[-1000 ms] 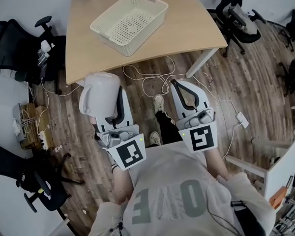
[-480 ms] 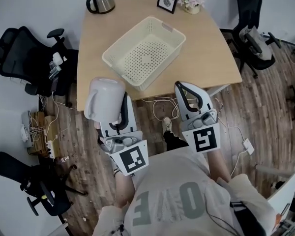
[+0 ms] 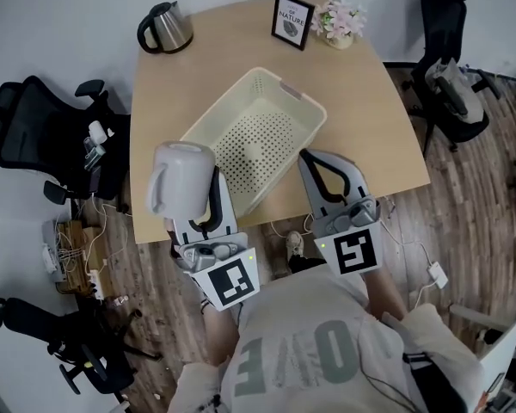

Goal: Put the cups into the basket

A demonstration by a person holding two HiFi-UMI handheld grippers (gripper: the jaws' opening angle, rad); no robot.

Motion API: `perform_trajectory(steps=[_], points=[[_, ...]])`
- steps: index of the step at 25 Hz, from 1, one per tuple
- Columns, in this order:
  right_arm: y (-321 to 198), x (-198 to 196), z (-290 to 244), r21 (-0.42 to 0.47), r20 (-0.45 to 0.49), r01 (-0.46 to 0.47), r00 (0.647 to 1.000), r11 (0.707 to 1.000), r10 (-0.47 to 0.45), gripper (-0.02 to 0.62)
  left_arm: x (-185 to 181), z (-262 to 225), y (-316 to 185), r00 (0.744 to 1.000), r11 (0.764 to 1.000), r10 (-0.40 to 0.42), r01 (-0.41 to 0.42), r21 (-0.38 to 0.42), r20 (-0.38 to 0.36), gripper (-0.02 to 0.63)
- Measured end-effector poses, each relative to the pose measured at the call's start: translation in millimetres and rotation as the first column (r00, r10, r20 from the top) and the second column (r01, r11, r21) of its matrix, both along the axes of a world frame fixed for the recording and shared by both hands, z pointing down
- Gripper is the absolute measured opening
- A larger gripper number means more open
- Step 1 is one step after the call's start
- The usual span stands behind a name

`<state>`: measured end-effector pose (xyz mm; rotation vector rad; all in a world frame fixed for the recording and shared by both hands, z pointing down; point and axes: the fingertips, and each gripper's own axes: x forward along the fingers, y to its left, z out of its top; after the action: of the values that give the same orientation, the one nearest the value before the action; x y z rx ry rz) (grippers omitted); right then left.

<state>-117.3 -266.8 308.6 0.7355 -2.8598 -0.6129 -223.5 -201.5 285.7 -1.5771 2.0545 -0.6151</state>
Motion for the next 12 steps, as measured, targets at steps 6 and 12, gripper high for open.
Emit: perform_trajectory(steps=[6,12], points=[[-45.7,-10.9,7.6,-0.040,0.024,0.003,1.000,0.999,-0.002,-0.002,-3.7,16.3,-47.3,0.999,0.998,0.043,-0.044,-0.045,-0.018,0.048],[-60.5,-27.1,9.7,-0.064,0.070,-0.012,0.997,0.998,0.017,-0.002,-21.6,15.9,-64.4,0.998,0.994,0.054,-0.055,-0.093,-0.010,0.048]])
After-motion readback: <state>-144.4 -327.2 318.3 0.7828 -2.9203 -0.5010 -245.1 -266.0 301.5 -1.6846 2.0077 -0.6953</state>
